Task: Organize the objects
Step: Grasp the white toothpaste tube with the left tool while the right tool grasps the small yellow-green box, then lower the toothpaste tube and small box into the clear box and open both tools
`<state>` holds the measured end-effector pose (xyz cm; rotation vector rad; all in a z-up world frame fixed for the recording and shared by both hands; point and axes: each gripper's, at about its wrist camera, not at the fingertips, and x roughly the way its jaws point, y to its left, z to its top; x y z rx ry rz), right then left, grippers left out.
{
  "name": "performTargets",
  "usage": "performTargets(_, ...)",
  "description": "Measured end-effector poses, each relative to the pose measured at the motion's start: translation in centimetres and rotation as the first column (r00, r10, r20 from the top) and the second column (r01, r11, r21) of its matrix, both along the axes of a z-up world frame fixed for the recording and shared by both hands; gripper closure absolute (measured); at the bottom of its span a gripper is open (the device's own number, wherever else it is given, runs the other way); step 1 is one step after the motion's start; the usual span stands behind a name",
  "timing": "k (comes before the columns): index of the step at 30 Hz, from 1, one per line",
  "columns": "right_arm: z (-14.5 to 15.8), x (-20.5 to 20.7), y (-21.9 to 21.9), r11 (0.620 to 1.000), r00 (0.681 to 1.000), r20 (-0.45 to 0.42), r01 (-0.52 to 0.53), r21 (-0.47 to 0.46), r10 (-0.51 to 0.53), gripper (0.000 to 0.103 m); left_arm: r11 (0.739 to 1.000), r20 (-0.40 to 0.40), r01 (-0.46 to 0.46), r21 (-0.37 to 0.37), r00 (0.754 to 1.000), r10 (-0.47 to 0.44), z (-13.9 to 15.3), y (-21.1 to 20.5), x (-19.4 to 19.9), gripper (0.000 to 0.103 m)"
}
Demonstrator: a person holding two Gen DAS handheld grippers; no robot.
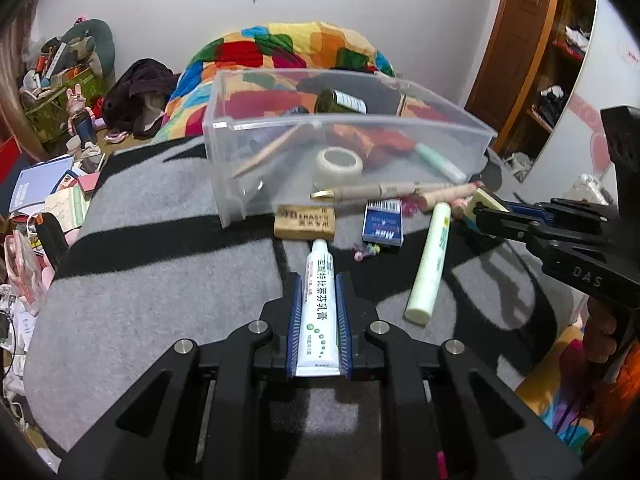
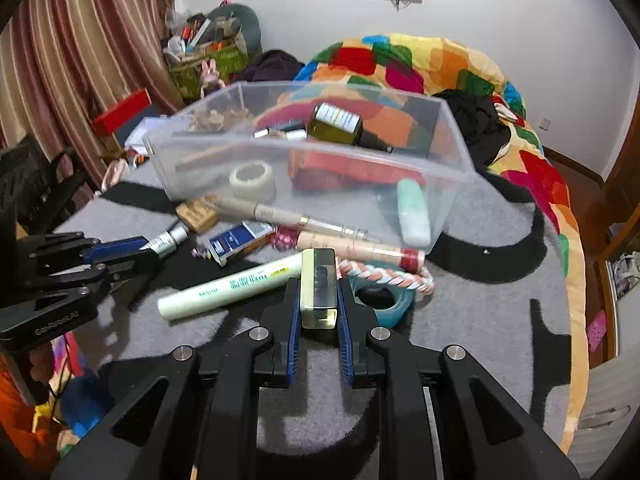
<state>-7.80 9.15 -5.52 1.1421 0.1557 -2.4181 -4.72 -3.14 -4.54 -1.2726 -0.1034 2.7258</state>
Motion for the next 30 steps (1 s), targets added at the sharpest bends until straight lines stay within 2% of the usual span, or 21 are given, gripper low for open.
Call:
performTargets(15, 4.0, -0.8, 0.3, 0.995, 0.997, -0.074, 0.022, -0.102, -0.029, 0.088, 0.999, -0.148, 0.017, 0.031, 0.989, -0.012, 5.3, 0.4, -0.4, 0.087)
performTargets(30, 5.5, -4.1, -0.3, 0.993, 0.991, -0.118, 0.043, -0.111, -0.056, 0.088, 0.998, -0.198, -0.031, 0.059, 0.979, 0.042, 6.9, 0.0, -4.2, 0.087)
